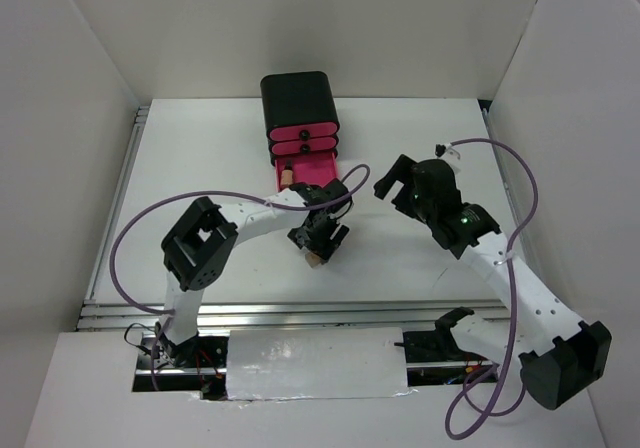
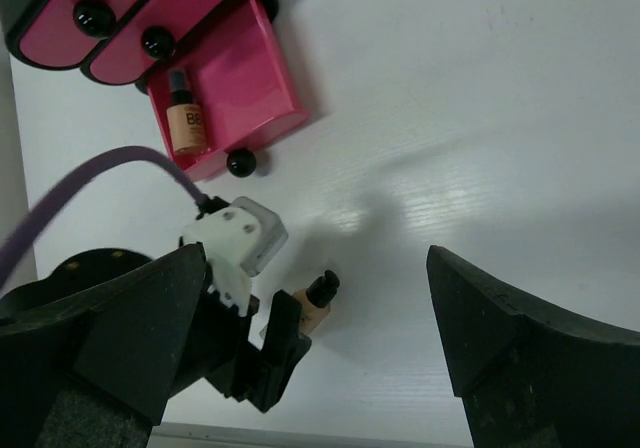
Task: Organize the makeup
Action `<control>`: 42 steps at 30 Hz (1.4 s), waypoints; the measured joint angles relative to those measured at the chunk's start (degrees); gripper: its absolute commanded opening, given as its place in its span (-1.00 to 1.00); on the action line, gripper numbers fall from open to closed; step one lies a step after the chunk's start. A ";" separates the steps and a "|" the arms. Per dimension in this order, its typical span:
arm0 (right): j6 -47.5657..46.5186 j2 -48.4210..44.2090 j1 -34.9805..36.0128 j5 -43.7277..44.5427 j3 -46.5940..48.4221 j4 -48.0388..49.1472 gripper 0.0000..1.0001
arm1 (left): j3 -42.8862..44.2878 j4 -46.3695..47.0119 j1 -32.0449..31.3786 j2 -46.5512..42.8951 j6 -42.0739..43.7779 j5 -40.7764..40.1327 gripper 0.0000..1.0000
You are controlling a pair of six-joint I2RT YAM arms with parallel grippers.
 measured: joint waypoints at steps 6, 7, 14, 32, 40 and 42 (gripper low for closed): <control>-0.44 -2.91 -0.11 0.57 0.02 -1.66 1.00 | 0.04 1.09 0.02 2.49 1.16 -0.96 -0.25; -0.66 -3.41 -0.11 0.94 0.07 -2.05 1.00 | 0.13 1.07 0.00 2.54 1.38 -1.16 -0.55; -1.44 -5.16 -1.73 2.75 4.48 -5.29 1.00 | 4.85 -0.48 -0.04 2.54 0.79 -3.54 -1.00; -1.27 -5.55 -5.53 -6.32 16.13 -7.28 1.00 | 22.45 6.71 10.34 3.15 -8.20 -20.76 -1.00; -2.12 -5.55 -5.57 -7.19 17.00 -7.91 1.00 | 21.99 10.99 10.47 8.26 -8.35 -20.87 -1.00; -2.21 -5.55 -5.57 -7.61 17.14 -7.91 1.00 | 20.83 12.09 10.47 8.85 -8.57 -20.61 -1.00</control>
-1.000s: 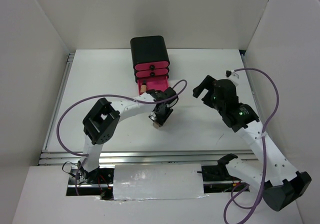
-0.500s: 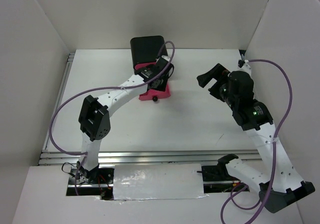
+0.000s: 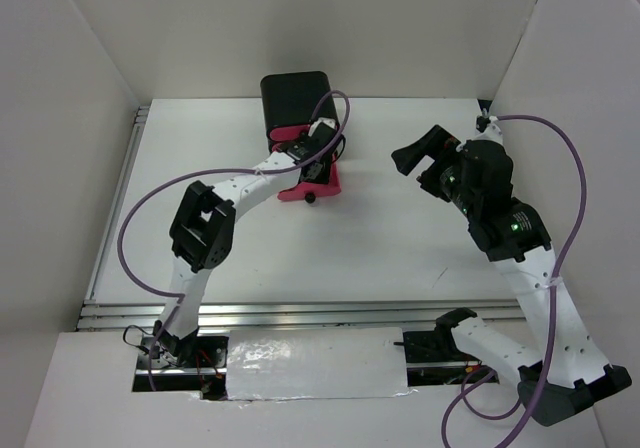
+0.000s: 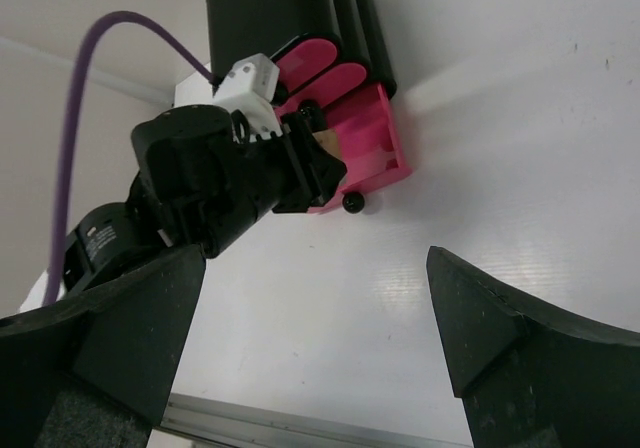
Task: Organize the makeup
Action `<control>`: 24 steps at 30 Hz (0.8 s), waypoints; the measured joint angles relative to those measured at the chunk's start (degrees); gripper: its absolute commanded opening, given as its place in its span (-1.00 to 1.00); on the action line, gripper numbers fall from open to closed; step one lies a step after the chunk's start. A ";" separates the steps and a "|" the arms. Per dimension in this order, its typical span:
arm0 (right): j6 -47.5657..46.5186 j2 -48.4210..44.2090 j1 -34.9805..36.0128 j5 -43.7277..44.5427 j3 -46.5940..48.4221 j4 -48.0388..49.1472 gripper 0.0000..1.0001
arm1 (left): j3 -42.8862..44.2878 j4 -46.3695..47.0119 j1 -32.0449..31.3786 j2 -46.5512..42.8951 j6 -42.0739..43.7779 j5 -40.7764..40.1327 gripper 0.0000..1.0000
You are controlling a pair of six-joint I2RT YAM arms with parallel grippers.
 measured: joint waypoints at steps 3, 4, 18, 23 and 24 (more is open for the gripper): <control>-0.26 0.00 0.00 -0.24 0.15 0.00 1.00 | -0.63 1.14 0.00 0.98 -0.72 0.20 -1.00; -0.33 0.00 0.00 -0.28 0.15 -0.02 1.00 | -0.61 1.68 0.02 1.51 -0.85 0.26 -1.00; -0.39 0.15 0.00 -1.66 0.15 0.04 1.00 | -0.44 2.93 0.46 5.99 -1.16 1.53 0.19; -0.37 0.83 0.00 -1.90 0.11 0.63 1.00 | -0.39 2.93 0.50 5.33 -1.86 2.16 0.83; -0.35 0.98 0.00 -1.97 -0.04 0.96 1.00 | -0.24 2.80 0.50 4.94 -2.21 2.40 0.83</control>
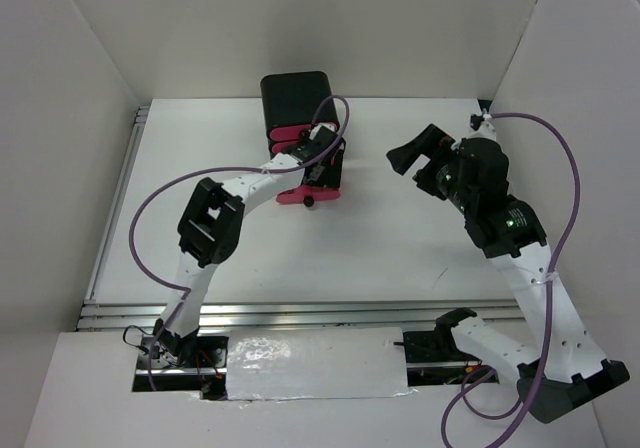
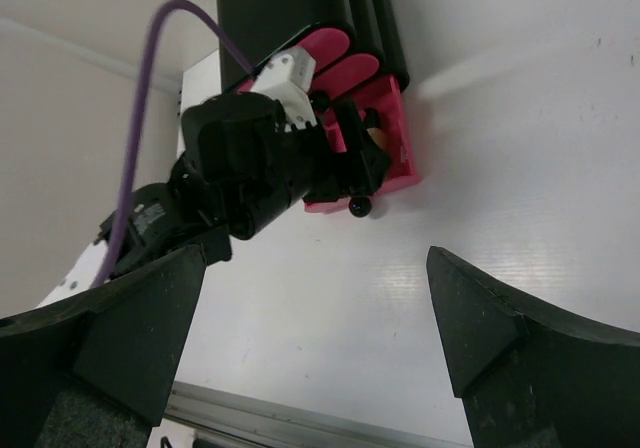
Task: Organize the makeup
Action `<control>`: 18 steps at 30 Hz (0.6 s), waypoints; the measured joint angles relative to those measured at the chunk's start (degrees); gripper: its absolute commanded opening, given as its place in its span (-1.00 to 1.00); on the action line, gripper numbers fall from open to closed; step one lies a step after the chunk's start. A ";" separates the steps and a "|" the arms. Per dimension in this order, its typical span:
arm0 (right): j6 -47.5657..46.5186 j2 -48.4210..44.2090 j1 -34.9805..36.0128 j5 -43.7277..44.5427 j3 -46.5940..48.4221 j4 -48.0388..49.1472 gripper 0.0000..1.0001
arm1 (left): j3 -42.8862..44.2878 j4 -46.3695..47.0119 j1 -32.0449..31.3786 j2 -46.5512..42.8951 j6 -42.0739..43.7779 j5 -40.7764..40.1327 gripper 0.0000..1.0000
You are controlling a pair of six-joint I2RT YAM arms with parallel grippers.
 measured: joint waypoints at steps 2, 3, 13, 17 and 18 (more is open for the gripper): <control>0.04 0.07 -0.02 -0.50 -0.94 0.96 0.98 | 1.05 -0.50 0.00 -1.05 -0.26 0.33 0.88; 0.07 0.07 -0.07 -0.81 -1.60 1.27 0.96 | 1.75 -0.76 0.00 -1.70 -0.28 0.48 0.89; 15.41 1.07 -0.83 -5.16 -29.20 18.43 0.99 | 2.84 -11.39 4.20 -20.41 -9.11 -5.97 0.99; 23.54 11.26 1.25 -7.52 -34.53 27.30 0.86 | -4.79 -14.75 11.58 -31.23 -11.65 -6.80 0.99; 24.98 14.25 2.25 -8.09 -34.91 29.73 0.81 | -6.62 -15.65 13.27 -33.62 -12.07 -7.08 0.99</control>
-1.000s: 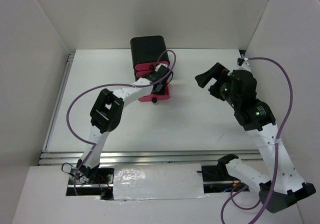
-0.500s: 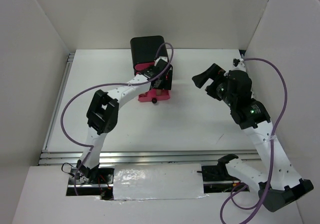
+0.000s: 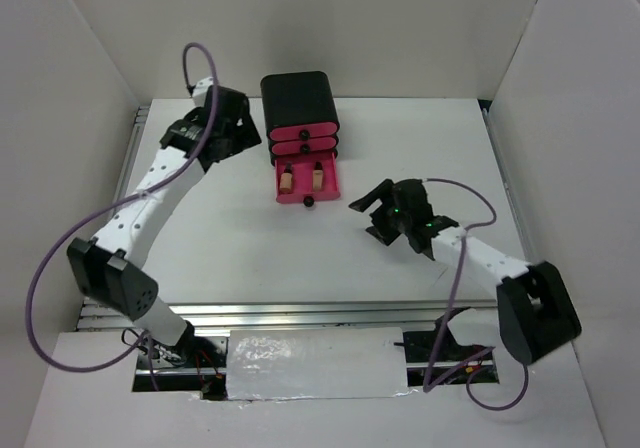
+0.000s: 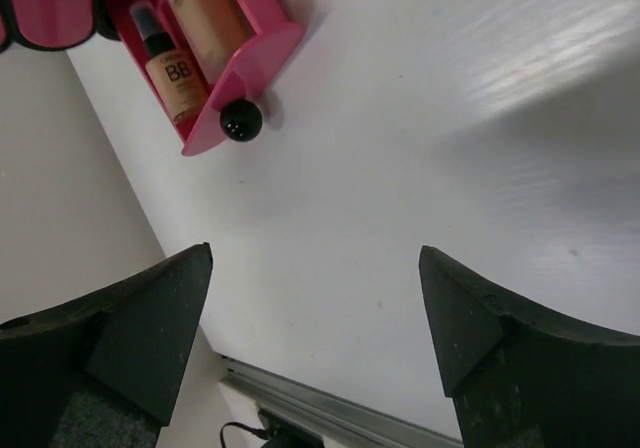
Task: Organize the makeup
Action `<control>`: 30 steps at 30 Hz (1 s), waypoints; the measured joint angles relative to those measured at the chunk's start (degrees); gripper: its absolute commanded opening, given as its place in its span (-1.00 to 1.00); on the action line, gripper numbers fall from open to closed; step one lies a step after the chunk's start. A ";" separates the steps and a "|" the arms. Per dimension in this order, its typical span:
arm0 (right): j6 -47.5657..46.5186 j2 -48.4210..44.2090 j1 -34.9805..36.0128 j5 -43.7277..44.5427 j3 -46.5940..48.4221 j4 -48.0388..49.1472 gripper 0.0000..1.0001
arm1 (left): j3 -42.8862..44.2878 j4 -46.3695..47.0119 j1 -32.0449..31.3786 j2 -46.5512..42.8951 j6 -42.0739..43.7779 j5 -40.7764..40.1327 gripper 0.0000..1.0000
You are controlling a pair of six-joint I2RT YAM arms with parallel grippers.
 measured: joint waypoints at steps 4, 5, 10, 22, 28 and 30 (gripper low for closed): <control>4.24 12.55 3.69 -2.23 0.63 11.39 0.16 | -4.85 -3.61 2.69 -7.48 -0.04 -0.07 0.99; 5.46 16.87 4.28 -3.72 1.70 14.08 0.11 | -5.75 -3.89 2.73 -8.85 0.11 0.11 0.99; 9.20 30.93 5.90 -7.30 7.50 21.27 -0.01 | -10.19 -5.68 3.74 -13.97 1.38 0.81 0.99; 13.51 43.74 6.40 -9.68 21.59 24.61 -0.08 | -15.93 -8.02 5.68 -19.45 2.62 1.92 0.99; 14.08 44.98 6.40 -9.92 23.21 25.07 -0.09 | -15.93 -8.07 5.90 -19.56 3.13 1.92 0.99; 14.01 45.07 6.40 -9.86 23.21 25.49 -0.11 | -15.93 -8.04 5.90 -19.56 3.23 2.05 0.99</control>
